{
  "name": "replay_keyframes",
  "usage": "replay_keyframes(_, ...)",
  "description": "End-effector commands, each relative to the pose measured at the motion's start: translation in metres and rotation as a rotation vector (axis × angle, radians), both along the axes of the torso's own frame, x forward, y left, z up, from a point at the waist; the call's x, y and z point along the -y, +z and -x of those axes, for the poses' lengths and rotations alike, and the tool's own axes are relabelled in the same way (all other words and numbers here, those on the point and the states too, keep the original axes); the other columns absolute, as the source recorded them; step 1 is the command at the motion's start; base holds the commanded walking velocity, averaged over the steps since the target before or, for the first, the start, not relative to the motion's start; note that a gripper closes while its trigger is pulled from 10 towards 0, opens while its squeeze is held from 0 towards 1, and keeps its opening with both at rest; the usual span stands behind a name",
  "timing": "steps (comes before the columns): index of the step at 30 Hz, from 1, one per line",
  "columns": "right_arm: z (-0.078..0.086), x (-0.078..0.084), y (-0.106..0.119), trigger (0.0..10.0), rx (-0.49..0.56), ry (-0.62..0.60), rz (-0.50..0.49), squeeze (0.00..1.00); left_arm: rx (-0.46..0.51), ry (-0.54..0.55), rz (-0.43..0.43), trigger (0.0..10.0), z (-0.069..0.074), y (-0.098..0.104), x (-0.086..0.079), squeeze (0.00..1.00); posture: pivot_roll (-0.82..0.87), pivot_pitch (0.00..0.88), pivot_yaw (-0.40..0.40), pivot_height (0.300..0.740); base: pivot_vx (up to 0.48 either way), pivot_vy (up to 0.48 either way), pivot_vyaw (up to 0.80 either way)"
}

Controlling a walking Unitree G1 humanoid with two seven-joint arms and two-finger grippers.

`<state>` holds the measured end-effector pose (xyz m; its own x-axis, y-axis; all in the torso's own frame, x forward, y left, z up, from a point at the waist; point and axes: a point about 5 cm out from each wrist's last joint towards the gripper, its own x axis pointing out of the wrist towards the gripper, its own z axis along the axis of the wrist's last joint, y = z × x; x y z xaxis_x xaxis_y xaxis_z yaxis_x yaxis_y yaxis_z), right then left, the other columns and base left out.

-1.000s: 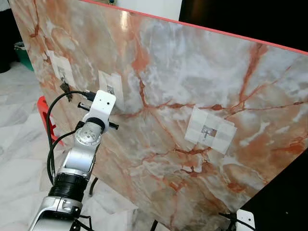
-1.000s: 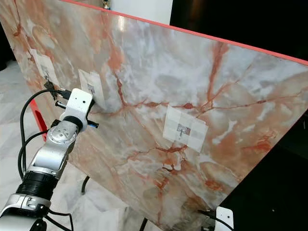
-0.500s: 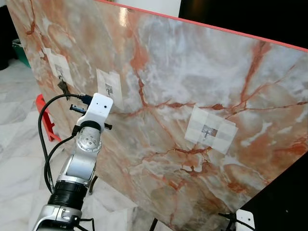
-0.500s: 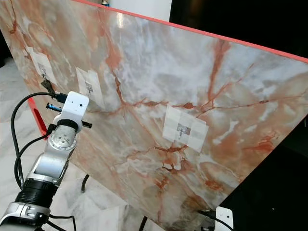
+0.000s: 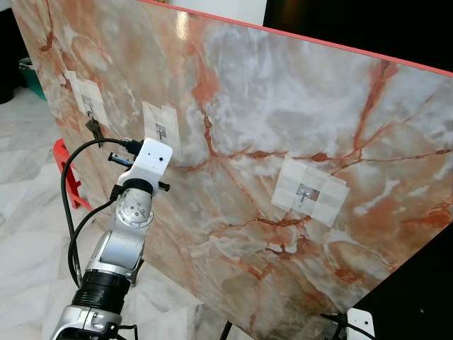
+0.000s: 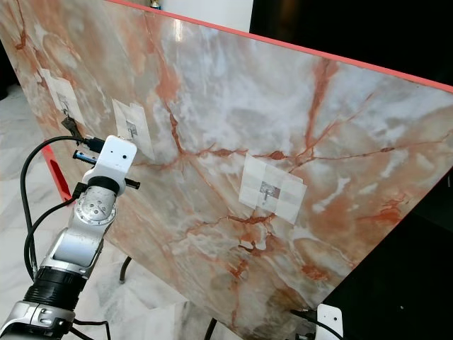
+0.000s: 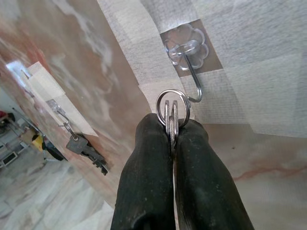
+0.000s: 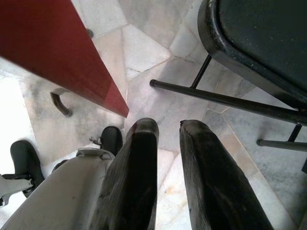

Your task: Hang keys on a hook

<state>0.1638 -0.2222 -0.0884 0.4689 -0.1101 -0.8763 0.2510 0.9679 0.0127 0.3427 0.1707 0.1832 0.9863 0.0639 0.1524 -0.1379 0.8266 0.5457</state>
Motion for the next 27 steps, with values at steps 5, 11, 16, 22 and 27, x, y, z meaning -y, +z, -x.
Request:
replay_keyframes(5, -0.010, 0.003, 0.005, 10.0, 0.040, -0.005, 0.012, 0.00, -0.024, -0.005, -0.061, 10.0, -0.006, 0.002, 0.004, 0.00, 0.08, 0.000, -0.108, 0.740, 0.000, 0.000, 0.00)
replay_keyframes(11, -0.010, 0.003, 0.005, 10.0, 0.040, -0.006, 0.011, 0.00, -0.038, -0.003, -0.082, 10.0, -0.012, 0.004, 0.006, 0.00, 0.08, 0.000, -0.106, 0.740, 0.000, 0.000, 0.00)
replay_keyframes(16, -0.010, 0.002, 0.005, 10.0, 0.039, -0.007, 0.009, 0.00, -0.061, -0.015, -0.090, 10.0, -0.016, 0.002, 0.012, 0.00, 0.08, 0.000, -0.102, 0.740, 0.000, 0.000, 0.00)
replay_keyframes(22, -0.009, 0.002, 0.005, 10.0, 0.038, -0.012, 0.005, 0.00, -0.133, -0.019, -0.101, 10.0, -0.015, -0.009, 0.016, 0.00, 0.08, 0.000, -0.100, 0.740, 0.000, 0.000, 0.00)
replay_keyframes(27, -0.009, 0.001, 0.004, 10.0, 0.036, -0.014, 0.005, 0.00, -0.169, -0.023, -0.113, 10.0, -0.012, -0.018, 0.015, 0.00, 0.08, 0.000, -0.101, 0.740, 0.000, 0.000, 0.00)
